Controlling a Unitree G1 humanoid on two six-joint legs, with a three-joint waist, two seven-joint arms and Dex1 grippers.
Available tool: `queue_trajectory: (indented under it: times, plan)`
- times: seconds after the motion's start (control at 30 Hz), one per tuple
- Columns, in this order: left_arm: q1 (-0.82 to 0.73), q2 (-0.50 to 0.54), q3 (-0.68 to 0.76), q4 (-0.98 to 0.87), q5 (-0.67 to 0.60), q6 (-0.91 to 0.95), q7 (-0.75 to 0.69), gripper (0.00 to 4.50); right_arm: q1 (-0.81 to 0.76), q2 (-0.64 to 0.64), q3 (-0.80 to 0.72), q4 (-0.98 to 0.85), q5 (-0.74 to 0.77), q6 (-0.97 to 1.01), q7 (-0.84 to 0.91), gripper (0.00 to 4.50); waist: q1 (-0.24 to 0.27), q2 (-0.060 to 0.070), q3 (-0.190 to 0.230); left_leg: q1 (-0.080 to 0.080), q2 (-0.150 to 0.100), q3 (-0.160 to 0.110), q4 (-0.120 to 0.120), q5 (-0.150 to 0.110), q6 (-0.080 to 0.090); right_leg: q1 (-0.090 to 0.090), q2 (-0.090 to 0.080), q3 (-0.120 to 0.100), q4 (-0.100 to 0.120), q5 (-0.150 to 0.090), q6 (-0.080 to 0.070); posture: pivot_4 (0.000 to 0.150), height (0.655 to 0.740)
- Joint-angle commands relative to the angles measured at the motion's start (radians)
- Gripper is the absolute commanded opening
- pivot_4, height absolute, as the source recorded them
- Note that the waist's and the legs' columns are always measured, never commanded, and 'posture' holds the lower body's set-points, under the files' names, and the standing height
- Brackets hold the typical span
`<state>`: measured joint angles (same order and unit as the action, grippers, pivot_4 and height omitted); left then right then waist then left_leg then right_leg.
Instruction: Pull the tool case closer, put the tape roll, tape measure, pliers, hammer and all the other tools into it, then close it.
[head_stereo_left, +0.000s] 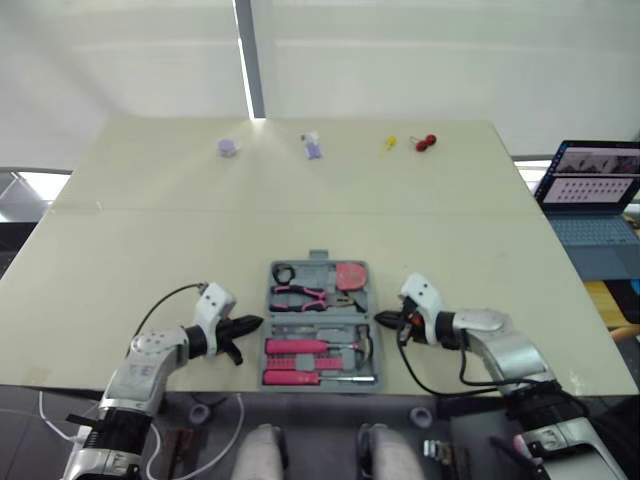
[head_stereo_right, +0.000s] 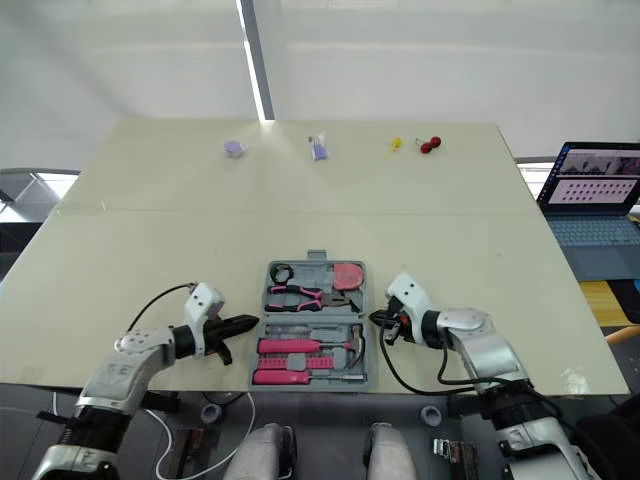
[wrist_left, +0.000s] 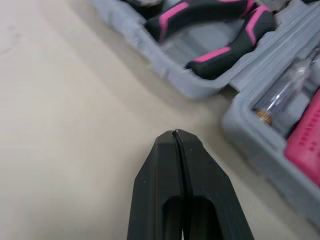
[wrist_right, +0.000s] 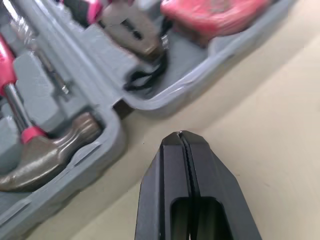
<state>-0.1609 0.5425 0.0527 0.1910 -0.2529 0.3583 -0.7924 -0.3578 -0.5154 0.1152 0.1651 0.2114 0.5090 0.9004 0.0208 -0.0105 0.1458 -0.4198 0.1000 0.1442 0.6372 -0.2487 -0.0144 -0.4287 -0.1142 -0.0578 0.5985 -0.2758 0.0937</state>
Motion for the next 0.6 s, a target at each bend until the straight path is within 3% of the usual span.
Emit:
queue_trajectory:
  times: [0.03,0.07,0.13,0.3,0.33,0.6]
  plan:
    - [0.051,0.031,0.067,-0.124,-0.108,0.01,-0.088,0.0,-0.064,-0.012,-0.092,0.035,0.086,0.124,0.005,0.54,0.0,0.0,0.0,0.0,0.0,0.0,0.0,0.0,0.0,0.0,0.0,0.0,0.0,0.0,0.0,0.15,0.74]
    - [0.072,0.038,0.072,-0.167,-0.142,0.018,-0.124,0.0,-0.082,-0.014,-0.104,0.055,0.106,0.163,0.013,0.77,0.0,0.0,0.0,0.0,0.0,0.0,0.0,0.0,0.0,0.0,0.0,0.0,0.0,0.0,0.0,0.15,0.74]
    - [0.147,0.077,0.054,-0.289,-0.195,0.05,-0.208,0.0,-0.156,-0.001,-0.146,0.143,0.143,0.262,-0.007,1.77,0.001,0.001,0.001,0.0,0.0,0.0,0.0,0.0,0.0,0.0,-0.001,0.0,0.0,0.0,0.0,0.15,0.74]
    - [0.257,0.153,-0.051,-0.406,-0.153,0.038,-0.285,0.0,-0.303,0.029,-0.169,0.305,0.174,0.389,-0.018,4.16,0.0,0.004,0.002,0.0,0.0,0.001,-0.002,0.0,0.0,-0.001,-0.001,0.001,-0.001,0.0,-0.001,0.15,0.74]
    - [0.267,0.159,-0.068,-0.409,-0.143,0.032,-0.288,0.0,-0.325,0.037,-0.173,0.33,0.175,0.398,-0.024,4.41,-0.001,0.004,0.003,0.0,0.0,0.001,-0.002,0.0,0.0,-0.001,-0.001,0.001,-0.001,0.0,-0.001,0.15,0.74]
    - [0.287,0.153,-0.178,-0.338,-0.011,-0.06,-0.25,0.0,-0.438,0.126,-0.164,0.516,0.135,0.375,-0.082,4.41,0.0,0.005,0.003,0.0,0.0,0.002,-0.002,0.0,0.0,-0.001,-0.001,0.002,-0.002,0.0,-0.001,0.15,0.74]
